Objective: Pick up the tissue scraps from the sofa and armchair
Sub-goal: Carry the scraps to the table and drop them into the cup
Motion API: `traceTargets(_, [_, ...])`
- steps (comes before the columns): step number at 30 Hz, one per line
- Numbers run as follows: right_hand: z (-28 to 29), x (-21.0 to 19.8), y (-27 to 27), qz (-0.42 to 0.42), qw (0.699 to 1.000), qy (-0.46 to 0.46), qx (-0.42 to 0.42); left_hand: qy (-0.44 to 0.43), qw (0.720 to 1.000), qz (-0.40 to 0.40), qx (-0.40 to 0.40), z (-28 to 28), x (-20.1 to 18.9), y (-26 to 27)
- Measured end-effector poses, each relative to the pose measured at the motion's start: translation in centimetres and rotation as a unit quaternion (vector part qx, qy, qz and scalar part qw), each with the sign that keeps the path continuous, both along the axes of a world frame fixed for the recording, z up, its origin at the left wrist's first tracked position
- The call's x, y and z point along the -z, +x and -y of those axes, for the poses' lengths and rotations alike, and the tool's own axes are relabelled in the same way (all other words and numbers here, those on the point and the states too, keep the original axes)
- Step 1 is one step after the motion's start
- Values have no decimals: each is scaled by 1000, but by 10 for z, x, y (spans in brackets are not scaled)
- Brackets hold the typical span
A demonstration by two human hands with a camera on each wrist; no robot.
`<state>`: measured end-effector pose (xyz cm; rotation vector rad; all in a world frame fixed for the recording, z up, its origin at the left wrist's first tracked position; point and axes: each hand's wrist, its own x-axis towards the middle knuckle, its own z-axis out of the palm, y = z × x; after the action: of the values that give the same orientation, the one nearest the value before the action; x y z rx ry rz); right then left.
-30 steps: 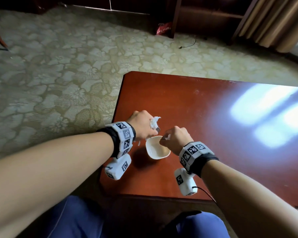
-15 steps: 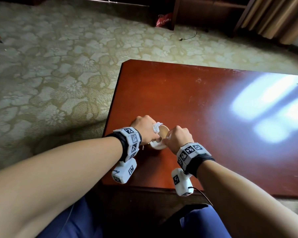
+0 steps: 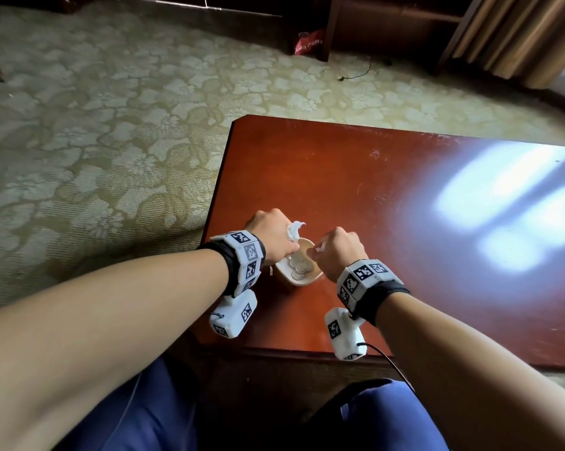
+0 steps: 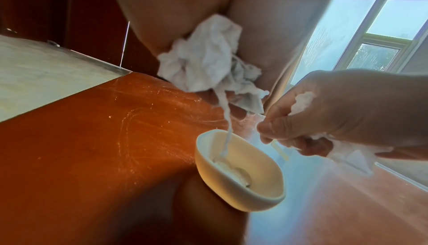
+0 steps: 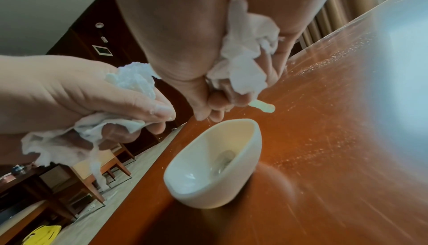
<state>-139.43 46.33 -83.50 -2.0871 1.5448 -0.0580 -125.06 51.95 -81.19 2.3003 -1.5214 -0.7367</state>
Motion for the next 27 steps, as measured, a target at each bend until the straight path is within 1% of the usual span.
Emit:
traceTargets(4, [0,-11,12,6,1000,-16,-15,-14,1000,-8,12,4,-11,11])
traceTargets(7, [10,-25,28,19,999,-36,-29,-37,999,-17,17,16,-23,24])
traceTargets(10, [27,-47,50,27,997,-53,-46,-52,998,-24,12,34,-41,40])
traceTargets(13, [46,-80,75,24,996,-53,-61,-67,997,-32,2,48,-72,61])
traceTargets(17, [65,-150,112,27,996,-47,-75,-72,996,-40,-24,51,-142,98])
traceTargets(19, [70,-195,135,33,995,-39,-84,-65,996,-45,-45,46,-186,121])
traceTargets(21, [71,-242,161,26,992,-41,-115,-60,995,-46,-67,37,-233,145])
traceTargets(23, [65,-291,192,10,987,-44,-153,-53,993,-45,-93,23,-283,170])
traceTargets(27, [37,-390,267,27,975,-36,-216,-58,984,-43,-163,-14,-377,230])
